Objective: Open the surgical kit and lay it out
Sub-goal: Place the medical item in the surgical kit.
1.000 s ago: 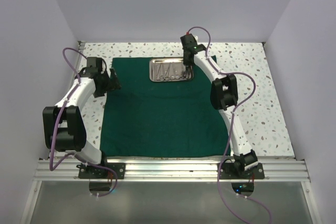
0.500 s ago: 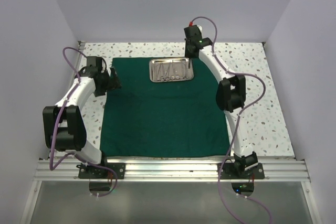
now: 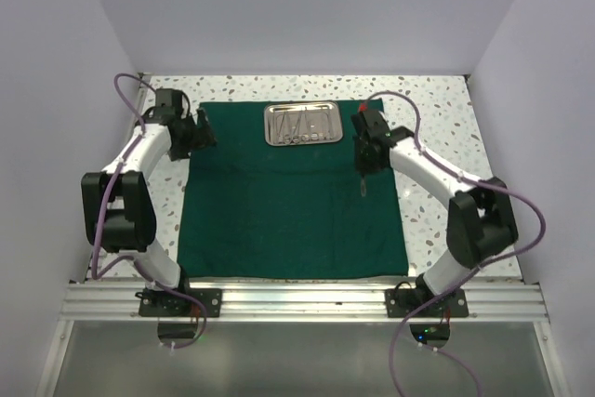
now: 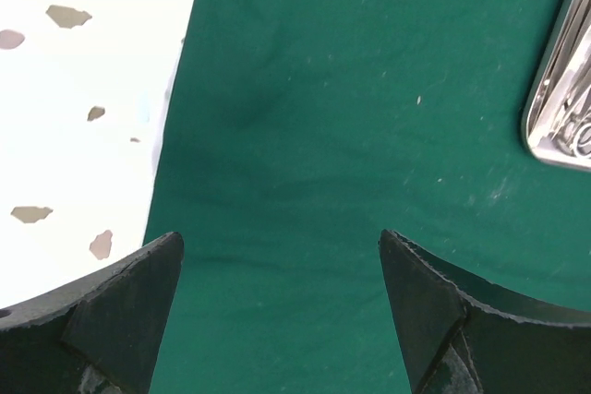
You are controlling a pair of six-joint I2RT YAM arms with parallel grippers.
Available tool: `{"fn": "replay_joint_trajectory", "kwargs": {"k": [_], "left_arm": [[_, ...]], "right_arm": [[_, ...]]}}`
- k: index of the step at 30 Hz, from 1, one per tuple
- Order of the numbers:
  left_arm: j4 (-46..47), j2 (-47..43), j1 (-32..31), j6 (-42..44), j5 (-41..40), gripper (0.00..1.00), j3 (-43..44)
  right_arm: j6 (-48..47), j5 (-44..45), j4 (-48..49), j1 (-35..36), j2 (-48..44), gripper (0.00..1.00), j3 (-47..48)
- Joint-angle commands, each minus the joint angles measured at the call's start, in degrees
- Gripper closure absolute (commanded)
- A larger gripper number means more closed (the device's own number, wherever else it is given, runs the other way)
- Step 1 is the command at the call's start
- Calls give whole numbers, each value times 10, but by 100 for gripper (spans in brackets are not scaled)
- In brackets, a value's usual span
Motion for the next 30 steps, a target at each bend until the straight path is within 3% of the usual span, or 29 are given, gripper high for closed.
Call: {"fn": "replay_joint_trajectory", "kwargs": {"k": [1,6,22,23,24,26,28,30], "left_arm": [[0,22,-7,-15,13,9,40],[-7,58,-26,-18,11,9,64],[4,43,-42,-16,-13,8,69],[4,43,-42,-15,-12,8,70],[3,43,-42,-15,-12,8,71],[0,43,-42,-14,-11,8,73],[-2,44,-42,-13,-11,8,78],[-4,41,-42,-12,-11,8,79]], "right_arm": [[41,-15,31,7,-112,100,-105],[68,-28,46,15,-176,100,-204],[61,-82,46,50,-141,100,-247],[55,-84,45,51,-134,93,-242],[49,-84,39,50,-126,81,-226],[35,-79,25,51,-102,44,-204],[27,-70,1,50,-88,32,-157],[9,-64,-16,51,-83,26,-98]]}}
